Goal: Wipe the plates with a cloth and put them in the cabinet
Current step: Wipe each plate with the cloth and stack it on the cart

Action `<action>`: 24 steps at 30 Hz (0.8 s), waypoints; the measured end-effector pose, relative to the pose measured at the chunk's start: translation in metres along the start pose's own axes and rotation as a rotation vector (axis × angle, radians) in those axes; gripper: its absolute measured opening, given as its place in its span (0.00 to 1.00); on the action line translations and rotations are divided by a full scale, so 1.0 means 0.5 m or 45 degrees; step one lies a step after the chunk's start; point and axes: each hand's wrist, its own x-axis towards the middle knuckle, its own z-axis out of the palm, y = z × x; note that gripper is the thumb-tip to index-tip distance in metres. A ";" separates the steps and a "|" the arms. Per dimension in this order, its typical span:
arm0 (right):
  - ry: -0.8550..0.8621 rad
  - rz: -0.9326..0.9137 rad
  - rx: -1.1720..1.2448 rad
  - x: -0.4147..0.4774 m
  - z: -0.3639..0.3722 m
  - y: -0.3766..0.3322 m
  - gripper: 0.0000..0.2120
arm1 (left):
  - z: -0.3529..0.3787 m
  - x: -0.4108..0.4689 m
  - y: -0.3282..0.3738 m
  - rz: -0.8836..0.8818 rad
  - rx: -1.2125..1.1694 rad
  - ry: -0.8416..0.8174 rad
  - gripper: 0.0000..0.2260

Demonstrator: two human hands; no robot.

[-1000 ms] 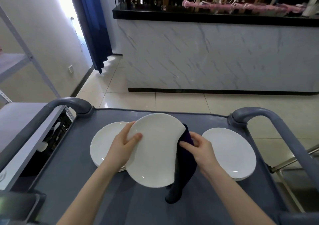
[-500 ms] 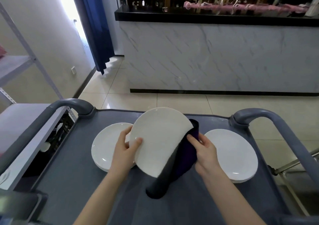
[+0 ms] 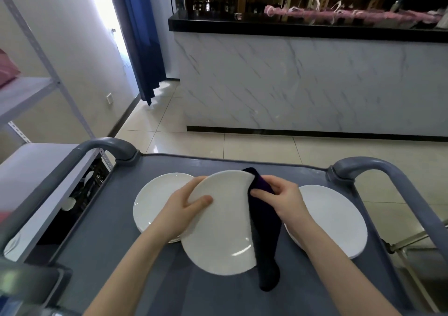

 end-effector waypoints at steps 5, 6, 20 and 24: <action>-0.186 -0.123 -0.340 0.025 0.034 -0.025 0.10 | 0.001 -0.001 0.013 0.051 0.139 -0.067 0.13; -0.185 -0.122 -0.338 0.025 0.036 -0.024 0.10 | 0.004 -0.004 0.011 0.067 0.120 -0.041 0.13; 0.234 0.364 0.394 -0.082 0.046 0.104 0.12 | 0.053 -0.022 -0.030 -0.181 -0.575 0.531 0.13; 0.236 0.177 0.194 -0.053 0.013 0.063 0.14 | 0.023 -0.018 -0.018 -0.107 -0.381 0.242 0.09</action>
